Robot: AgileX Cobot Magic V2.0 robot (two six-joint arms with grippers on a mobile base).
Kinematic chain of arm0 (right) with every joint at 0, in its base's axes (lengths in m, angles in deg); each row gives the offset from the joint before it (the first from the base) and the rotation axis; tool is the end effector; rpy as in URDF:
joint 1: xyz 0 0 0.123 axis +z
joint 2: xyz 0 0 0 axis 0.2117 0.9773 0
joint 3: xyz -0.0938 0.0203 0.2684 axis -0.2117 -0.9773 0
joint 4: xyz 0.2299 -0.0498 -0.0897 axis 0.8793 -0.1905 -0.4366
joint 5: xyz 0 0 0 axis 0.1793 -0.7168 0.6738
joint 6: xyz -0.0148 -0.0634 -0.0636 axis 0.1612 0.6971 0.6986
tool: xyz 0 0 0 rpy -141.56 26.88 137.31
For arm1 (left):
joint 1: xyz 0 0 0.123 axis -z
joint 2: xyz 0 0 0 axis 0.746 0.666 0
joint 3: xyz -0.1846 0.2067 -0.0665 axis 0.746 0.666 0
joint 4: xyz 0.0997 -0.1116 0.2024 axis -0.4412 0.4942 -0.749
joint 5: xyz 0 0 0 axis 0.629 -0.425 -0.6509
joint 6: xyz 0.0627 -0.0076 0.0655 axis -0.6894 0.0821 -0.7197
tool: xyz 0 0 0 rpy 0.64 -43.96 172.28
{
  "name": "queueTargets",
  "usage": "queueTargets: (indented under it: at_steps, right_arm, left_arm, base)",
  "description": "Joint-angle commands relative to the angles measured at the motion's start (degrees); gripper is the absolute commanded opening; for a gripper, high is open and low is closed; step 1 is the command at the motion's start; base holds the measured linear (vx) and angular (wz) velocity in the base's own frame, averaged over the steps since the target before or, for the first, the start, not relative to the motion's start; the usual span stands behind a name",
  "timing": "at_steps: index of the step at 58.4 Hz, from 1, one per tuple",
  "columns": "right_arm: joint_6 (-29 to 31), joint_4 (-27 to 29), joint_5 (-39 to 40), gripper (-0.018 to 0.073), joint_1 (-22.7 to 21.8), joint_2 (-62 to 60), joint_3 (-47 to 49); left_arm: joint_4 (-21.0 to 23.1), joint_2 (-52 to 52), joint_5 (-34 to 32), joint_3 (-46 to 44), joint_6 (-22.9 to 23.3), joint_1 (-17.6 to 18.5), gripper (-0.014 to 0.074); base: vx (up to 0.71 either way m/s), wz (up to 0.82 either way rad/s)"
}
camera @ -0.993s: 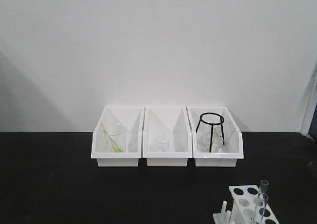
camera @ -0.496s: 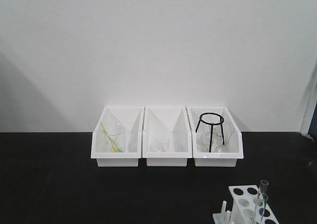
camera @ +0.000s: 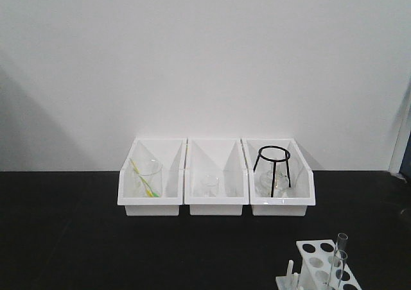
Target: Flip and reinsert test tube from rack
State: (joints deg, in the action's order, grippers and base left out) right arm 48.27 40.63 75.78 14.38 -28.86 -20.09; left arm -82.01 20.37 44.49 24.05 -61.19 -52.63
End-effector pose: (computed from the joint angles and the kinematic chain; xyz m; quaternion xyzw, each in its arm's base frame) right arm 0.1207 0.0052 0.2366 0.0016 0.7888 0.0289 0.6140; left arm 0.0541 0.0054 0.1771 -0.0783 0.7759 -0.0062 0.6259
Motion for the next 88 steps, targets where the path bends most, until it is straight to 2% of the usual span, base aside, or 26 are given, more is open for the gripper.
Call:
queueTargets:
  at_steps: [1,7,13,22,28,33,51,63,71,76,88]
  right_arm:
    - [-0.1,-0.3,6.9,0.0358,-0.3,2.8,2.0]
    - [-0.1,-0.3,9.4,0.0487,-0.3,6.7,2.0]
    - [-0.1,-2.7,15.0,0.0542,-0.3,12.1,2.0]
    - [-2.1,-10.9,28.1,0.0543,-0.3,22.0,2.0]
    - [-3.3,-13.7,37.8,0.0543,-0.3,28.5,2.0]
    - [-5.1,-15.5,42.0,0.0543,-0.3,33.4,2.0]
    - [-4.8,-17.2,50.2,0.053,-0.3,48.9,6.9]
    - [-5.3,-18.1,50.7,0.0529,-0.3,55.9,11.8]
    - [-5.3,-18.5,51.2,0.0484,-0.3,57.8,12.1]
    - [-5.3,-18.5,52.3,0.0417,-0.3,58.3,12.1]
    - [-5.3,-18.5,56.7,0.017,-0.3,58.3,12.1]
  left_arm:
    - [0.2,-0.6,-5.0,0.0,0.0,0.4,-0.0006]
    - [0.2,-0.6,-5.0,0.0,0.0,0.4,-0.0006]
    - [0.2,-0.6,-5.0,0.0,0.0,0.4,-0.0006]
    - [0.2,-0.6,-5.0,0.0,0.0,0.4,-0.0006]
    - [0.2,-0.6,-5.0,0.0,0.0,0.4,-0.0006]
    - [0.2,-0.6,-5.0,0.0,0.0,0.4,-0.0006]
    - [0.2,-0.6,-5.0,0.0,0.0,0.4,-0.0006]
    - [0.2,-0.6,-5.0,0.0,0.0,0.4,-0.0006]
    - [0.2,-0.6,-5.0,0.0,0.0,0.4,-0.0006]
    - [0.2,-0.6,-5.0,0.0,0.0,0.4,-0.0006]
    - [0.2,-0.6,-5.0,0.0,0.0,0.4,-0.0006]
  base:
    - [0.0,0.0]
    - [0.0,0.0]
    - [0.0,0.0]
    - [0.0,0.0]
    - [0.0,0.0]
    - [0.0,0.0]
    - [0.0,0.0]
    - [0.0,0.0]
    - [0.0,0.0]
    - [0.0,0.0]
    - [0.0,0.0]
